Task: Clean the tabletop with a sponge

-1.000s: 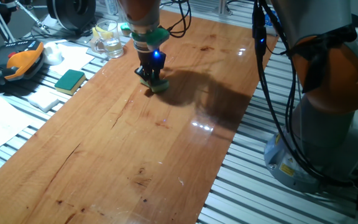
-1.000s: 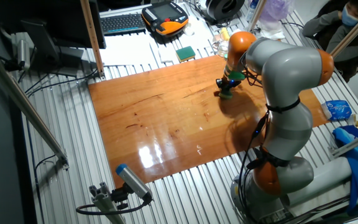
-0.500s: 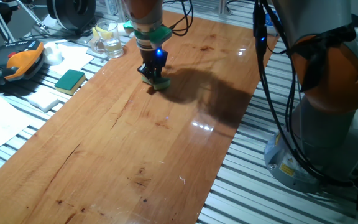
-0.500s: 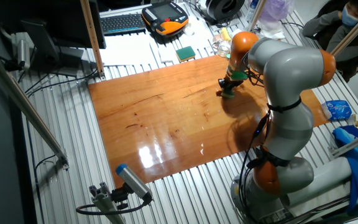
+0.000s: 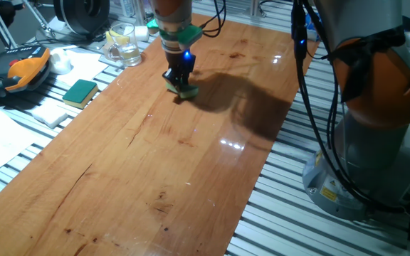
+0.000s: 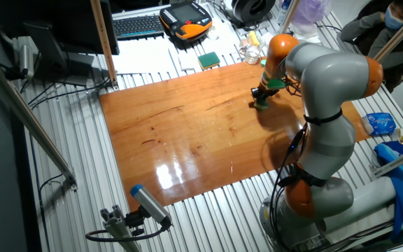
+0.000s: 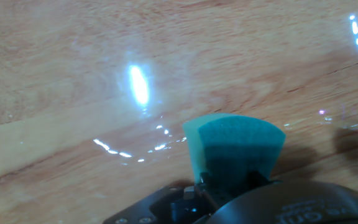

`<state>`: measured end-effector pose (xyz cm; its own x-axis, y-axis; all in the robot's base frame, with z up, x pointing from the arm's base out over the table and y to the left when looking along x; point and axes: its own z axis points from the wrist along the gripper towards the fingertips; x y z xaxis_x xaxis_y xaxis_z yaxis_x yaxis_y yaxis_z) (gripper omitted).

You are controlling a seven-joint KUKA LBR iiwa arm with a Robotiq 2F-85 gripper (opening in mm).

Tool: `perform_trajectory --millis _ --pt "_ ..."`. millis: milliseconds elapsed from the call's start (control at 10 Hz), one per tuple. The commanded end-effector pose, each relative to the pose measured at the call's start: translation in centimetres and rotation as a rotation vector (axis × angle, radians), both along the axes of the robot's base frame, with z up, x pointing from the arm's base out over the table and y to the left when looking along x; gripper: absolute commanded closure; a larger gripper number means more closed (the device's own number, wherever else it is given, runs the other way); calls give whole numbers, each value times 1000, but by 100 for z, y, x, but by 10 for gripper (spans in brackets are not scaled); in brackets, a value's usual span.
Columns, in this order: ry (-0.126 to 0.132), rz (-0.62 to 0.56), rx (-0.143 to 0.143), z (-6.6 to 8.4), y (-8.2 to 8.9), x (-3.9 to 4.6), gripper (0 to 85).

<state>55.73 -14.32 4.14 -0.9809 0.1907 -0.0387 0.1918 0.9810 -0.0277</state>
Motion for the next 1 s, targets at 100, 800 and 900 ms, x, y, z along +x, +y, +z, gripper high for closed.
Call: perform_trajectory --millis 100,800,900 --pt "2 11 5 24 -55 11 510" --pt "2 -27 10 -11 204 -32 680" --pt "0 -36 7 -18 251 -37 680"
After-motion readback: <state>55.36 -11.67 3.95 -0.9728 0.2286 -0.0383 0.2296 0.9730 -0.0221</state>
